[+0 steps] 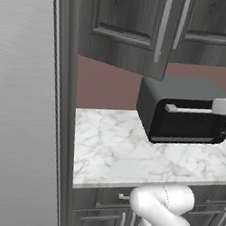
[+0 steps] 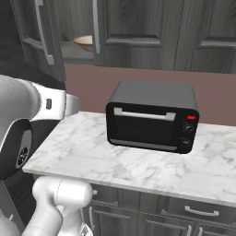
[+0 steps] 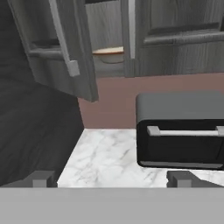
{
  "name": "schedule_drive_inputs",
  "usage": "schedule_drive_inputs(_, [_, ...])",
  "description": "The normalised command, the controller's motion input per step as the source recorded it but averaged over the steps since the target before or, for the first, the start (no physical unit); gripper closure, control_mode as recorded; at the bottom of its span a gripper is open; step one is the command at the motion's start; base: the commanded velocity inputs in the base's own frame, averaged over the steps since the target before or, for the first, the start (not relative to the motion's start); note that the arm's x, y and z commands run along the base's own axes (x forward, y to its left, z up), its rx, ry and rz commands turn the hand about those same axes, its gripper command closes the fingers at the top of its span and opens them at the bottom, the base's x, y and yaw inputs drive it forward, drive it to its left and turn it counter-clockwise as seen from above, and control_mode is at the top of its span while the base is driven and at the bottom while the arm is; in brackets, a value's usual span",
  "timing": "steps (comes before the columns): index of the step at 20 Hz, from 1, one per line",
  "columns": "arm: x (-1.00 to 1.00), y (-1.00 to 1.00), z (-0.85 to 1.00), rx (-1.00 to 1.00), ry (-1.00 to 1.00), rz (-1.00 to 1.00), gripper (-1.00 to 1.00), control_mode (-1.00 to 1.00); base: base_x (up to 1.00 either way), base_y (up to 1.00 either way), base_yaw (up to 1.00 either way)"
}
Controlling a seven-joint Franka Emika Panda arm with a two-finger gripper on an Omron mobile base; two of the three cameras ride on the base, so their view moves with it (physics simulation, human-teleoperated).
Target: Move the bowls from the cabinet to the plates on the dining table.
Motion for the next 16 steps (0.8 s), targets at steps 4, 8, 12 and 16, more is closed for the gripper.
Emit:
schedule_drive_inputs(4, [0.59,-0.34,0.00,0.24,0.19,-0.05,-1.00,-1.00,0.00,0.00,0.00])
schedule_drive_inputs(8, [0.38,-0.47,-0.02,0.29,0.18,-0.03,-1.00,-1.00,0.00,0.00,0.00])
schedule_drive_inputs(12, [0.24,-0.39,-0.04,0.28,0.11,-0.03,-1.00,-1.00,0.00,0.00,0.00])
schedule_drive_inputs(16, [0.26,-0.07,-0.12,0.21,0.03,-0.06,-1.00,-1.00,0.00,0.00,0.00])
